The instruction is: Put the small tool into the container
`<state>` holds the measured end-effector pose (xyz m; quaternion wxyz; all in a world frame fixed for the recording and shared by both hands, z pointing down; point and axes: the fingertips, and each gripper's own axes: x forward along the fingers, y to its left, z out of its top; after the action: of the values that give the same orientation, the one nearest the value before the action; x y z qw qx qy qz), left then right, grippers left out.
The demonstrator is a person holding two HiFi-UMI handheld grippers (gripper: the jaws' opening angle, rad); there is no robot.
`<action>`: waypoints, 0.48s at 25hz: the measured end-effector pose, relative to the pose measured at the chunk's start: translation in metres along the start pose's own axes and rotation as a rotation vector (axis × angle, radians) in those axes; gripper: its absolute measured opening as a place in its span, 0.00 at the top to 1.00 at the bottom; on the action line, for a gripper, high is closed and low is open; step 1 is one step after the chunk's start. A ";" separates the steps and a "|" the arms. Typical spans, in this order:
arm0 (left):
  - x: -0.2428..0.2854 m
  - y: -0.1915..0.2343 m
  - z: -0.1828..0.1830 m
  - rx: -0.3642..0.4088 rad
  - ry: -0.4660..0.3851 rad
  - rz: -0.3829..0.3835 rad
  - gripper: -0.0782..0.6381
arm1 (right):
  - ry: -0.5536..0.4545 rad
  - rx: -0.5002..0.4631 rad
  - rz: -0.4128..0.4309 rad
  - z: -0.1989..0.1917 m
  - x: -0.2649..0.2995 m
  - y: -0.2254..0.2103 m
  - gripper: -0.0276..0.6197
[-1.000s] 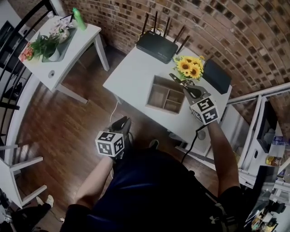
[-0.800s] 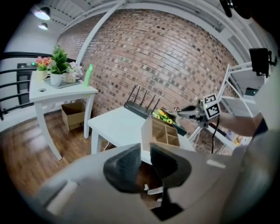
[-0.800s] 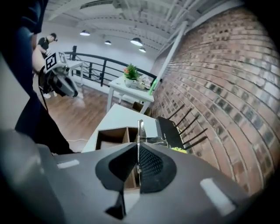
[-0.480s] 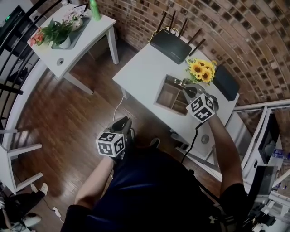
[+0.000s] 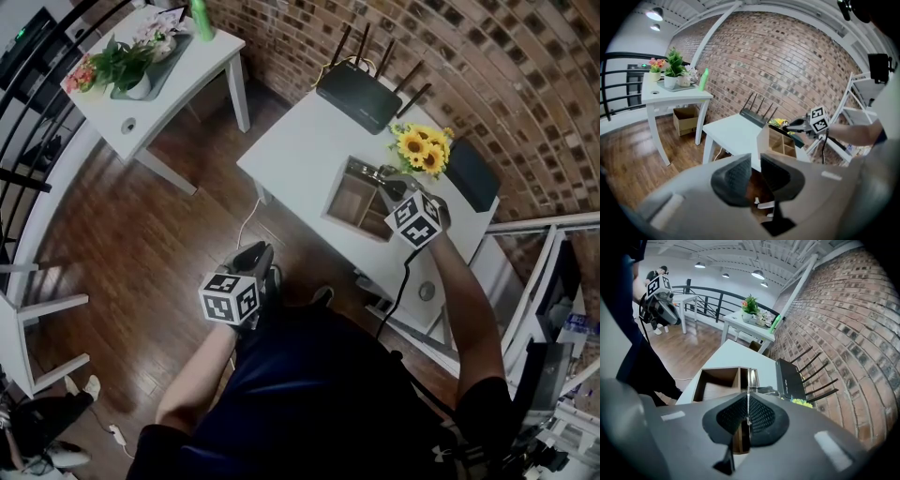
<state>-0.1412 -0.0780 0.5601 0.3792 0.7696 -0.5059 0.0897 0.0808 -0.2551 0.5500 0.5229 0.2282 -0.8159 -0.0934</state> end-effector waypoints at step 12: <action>0.005 -0.001 -0.002 -0.013 0.008 0.002 0.81 | 0.018 0.019 0.035 -0.009 0.016 0.002 0.94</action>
<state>-0.1374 -0.0799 0.5630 0.3862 0.7661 -0.5058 0.0899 0.0829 -0.2601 0.5680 0.5297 0.2200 -0.8158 -0.0743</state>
